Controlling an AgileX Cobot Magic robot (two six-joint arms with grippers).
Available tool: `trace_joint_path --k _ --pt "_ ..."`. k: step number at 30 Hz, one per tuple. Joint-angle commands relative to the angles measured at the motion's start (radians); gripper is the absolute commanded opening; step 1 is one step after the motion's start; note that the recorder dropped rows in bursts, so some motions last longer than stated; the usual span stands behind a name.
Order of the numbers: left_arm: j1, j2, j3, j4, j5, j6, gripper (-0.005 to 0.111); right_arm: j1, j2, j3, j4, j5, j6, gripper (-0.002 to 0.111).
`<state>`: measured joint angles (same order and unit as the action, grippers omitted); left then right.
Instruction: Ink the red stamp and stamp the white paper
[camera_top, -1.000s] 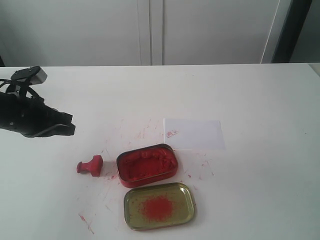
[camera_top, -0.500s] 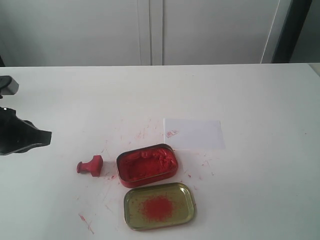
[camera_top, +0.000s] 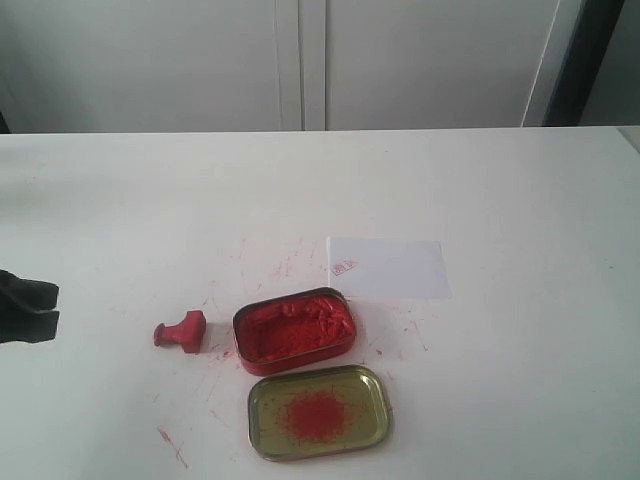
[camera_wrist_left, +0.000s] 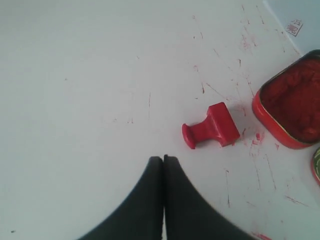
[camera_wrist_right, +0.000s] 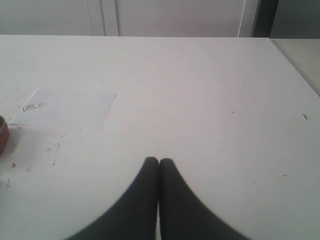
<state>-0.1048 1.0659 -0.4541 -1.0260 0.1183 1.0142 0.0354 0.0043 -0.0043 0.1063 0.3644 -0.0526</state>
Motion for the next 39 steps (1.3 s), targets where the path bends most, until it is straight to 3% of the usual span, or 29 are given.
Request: trace_joint_path --k 1,11,39 --pt "0.002 -0.092 0.015 -0.009 0.008 0.013 0.000 0.003 -0.004 0.004 -0.002 -0.013 0.005 0.000" --pt "-0.023 -0.336 0.015 -0.018 0.128 0.057 0.000 0.003 -0.004 0.004 -0.002 -0.013 0.005 0.000" --pt "-0.024 -0.344 0.015 0.003 0.113 0.109 0.000 0.003 -0.004 0.004 -0.002 -0.013 0.005 0.000"
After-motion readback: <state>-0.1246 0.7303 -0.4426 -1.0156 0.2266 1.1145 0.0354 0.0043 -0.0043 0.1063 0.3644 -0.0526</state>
